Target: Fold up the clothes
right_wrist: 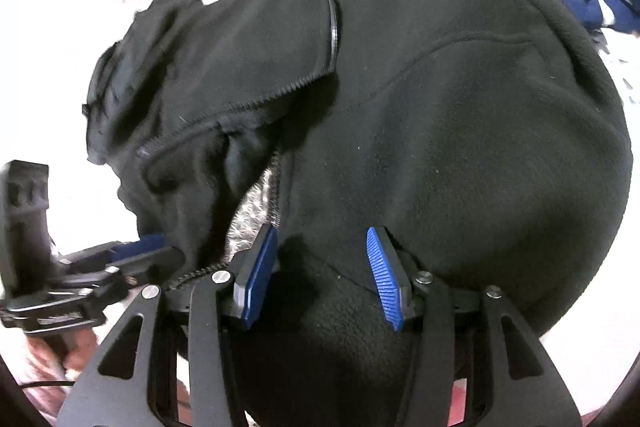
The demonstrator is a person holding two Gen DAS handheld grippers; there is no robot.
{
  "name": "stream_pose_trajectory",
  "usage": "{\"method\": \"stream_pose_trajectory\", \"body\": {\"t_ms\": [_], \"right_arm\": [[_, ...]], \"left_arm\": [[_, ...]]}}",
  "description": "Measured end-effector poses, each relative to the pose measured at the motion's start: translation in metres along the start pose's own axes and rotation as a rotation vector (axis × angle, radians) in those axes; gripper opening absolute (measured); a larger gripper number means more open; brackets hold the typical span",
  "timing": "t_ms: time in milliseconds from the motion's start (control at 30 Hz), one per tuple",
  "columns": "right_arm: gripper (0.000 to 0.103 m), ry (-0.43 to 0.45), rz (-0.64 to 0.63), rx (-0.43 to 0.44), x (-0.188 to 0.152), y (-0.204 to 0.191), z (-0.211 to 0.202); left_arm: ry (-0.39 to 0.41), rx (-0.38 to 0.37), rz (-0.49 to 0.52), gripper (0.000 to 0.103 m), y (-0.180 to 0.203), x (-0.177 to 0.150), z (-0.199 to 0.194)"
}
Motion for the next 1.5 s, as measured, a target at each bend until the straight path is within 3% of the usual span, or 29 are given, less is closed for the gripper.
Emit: {"method": "stream_pose_trajectory", "body": {"t_ms": [100, 167, 267, 367, 433, 500, 567, 667, 733, 833, 900, 933, 967, 1067, 1200, 1267, 1400, 1500], "right_arm": [[0.048, 0.102, 0.020, 0.085, -0.013, 0.007, -0.032], [0.048, 0.114, 0.051, 0.074, -0.024, 0.012, -0.051], [0.051, 0.187, 0.035, 0.097, -0.044, 0.007, -0.068], [0.052, 0.171, 0.025, 0.049, -0.061, 0.012, -0.064], [0.052, 0.159, 0.040, 0.051, -0.075, 0.014, -0.058], [0.052, 0.146, 0.016, 0.042, -0.088, 0.008, -0.049], [0.055, 0.132, -0.035, -0.007, -0.102, 0.005, -0.045], [0.056, 0.118, -0.029, 0.006, -0.106, 0.002, -0.026], [0.056, 0.114, -0.010, 0.048, -0.098, 0.002, -0.016], [0.029, 0.131, 0.039, 0.093, -0.092, 0.015, -0.028], [0.023, 0.163, 0.088, 0.109, -0.093, 0.029, -0.042], [0.022, 0.183, 0.119, 0.114, -0.094, 0.035, -0.046], [0.022, 0.188, 0.137, 0.111, -0.097, 0.042, -0.048], [0.023, 0.134, 0.169, 0.118, -0.104, 0.052, -0.032], [0.025, 0.069, 0.119, 0.144, -0.111, 0.050, -0.020], [0.025, 0.077, 0.104, 0.143, -0.113, 0.048, -0.019], [0.026, 0.108, 0.082, 0.205, -0.112, 0.041, -0.021], [0.034, 0.136, 0.068, 0.239, -0.111, 0.034, -0.022]], "left_arm": [[0.084, -0.039, -0.044, 0.049, -0.005, -0.017, -0.016], [0.119, -0.067, -0.111, 0.048, -0.008, -0.028, -0.032], [0.177, -0.075, -0.093, 0.049, -0.011, -0.035, -0.042], [0.150, 0.000, -0.121, 0.057, -0.015, -0.044, -0.026], [0.180, -0.026, -0.178, 0.059, -0.019, -0.048, -0.023], [0.191, -0.064, -0.193, 0.056, -0.020, -0.050, -0.024], [0.203, -0.100, -0.208, 0.038, -0.020, -0.051, -0.024], [0.247, -0.059, -0.160, 0.025, 0.002, -0.044, -0.031], [0.291, -0.022, -0.067, 0.021, 0.022, -0.030, -0.044], [0.328, 0.031, 0.037, 0.020, 0.045, -0.016, -0.054], [0.309, 0.070, 0.049, 0.021, 0.046, -0.018, -0.047], [0.286, 0.066, 0.031, 0.027, 0.041, -0.022, -0.039], [0.258, 0.045, 0.006, 0.034, 0.032, -0.029, -0.031], [0.177, -0.023, -0.096, 0.034, 0.010, -0.056, -0.006], [0.211, 0.030, -0.082, 0.037, 0.001, -0.070, -0.016], [0.242, 0.054, -0.067, 0.036, 0.000, -0.071, -0.021], [0.246, -0.084, -0.109, 0.032, -0.001, -0.066, -0.010], [0.220, -0.138, -0.124, 0.032, 0.001, -0.060, 0.007]]}}
Point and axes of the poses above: each gripper's, at about its wrist camera, not at the fingertips, and z roughly the way its jaws point, y to its right, x to its top, the point moved 2 cm from there along z, roughly the way its jaws point, and after that the axes turned 5 degrees about z, right-handed, at the moved point
